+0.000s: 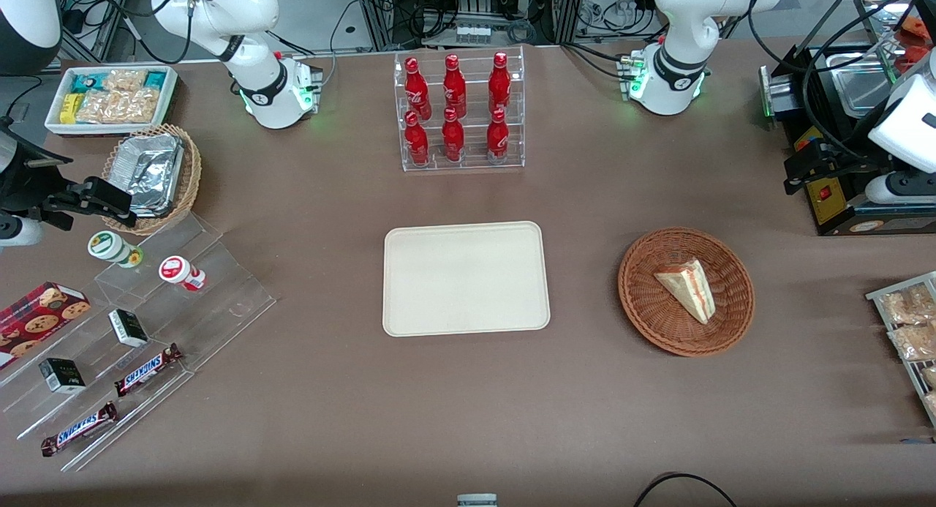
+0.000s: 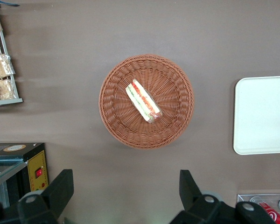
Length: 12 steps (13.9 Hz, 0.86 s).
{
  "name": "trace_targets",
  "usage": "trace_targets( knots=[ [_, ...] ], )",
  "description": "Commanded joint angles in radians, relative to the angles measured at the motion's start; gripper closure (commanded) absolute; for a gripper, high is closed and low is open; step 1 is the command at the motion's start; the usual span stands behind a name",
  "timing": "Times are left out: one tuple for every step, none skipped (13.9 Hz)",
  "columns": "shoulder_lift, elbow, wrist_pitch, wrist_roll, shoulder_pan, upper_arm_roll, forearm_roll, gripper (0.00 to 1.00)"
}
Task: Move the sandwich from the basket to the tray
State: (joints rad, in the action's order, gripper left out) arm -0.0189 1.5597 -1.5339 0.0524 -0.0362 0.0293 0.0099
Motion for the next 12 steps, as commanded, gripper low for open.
trace_targets(
  knots=[
    [-0.016, 0.008, 0.029, -0.006, 0.001, 0.001, 0.001, 0.0],
    [-0.016, 0.01, 0.032, 0.006, 0.002, 0.001, -0.001, 0.0],
    [-0.015, 0.01, 0.031, 0.006, 0.005, 0.0, -0.004, 0.0],
    [-0.012, 0.014, 0.029, 0.004, 0.006, 0.0, 0.005, 0.0],
    [-0.004, 0.025, 0.023, 0.003, 0.007, 0.0, 0.012, 0.0],
    [0.002, 0.058, 0.008, 0.006, 0.007, 0.0, 0.012, 0.0],
    [-0.003, 0.115, -0.047, 0.01, 0.009, -0.002, 0.013, 0.0],
    [-0.013, 0.181, -0.104, 0.017, 0.01, -0.002, 0.013, 0.0],
    [-0.021, 0.241, -0.161, 0.041, 0.009, -0.002, 0.013, 0.0],
    [-0.021, 0.3, -0.231, 0.082, 0.009, 0.0, 0.013, 0.0],
    [-0.023, 0.366, -0.315, 0.119, 0.009, 0.0, 0.013, 0.0],
    [-0.024, 0.434, -0.404, 0.16, 0.009, 0.0, 0.013, 0.0]
  ],
)
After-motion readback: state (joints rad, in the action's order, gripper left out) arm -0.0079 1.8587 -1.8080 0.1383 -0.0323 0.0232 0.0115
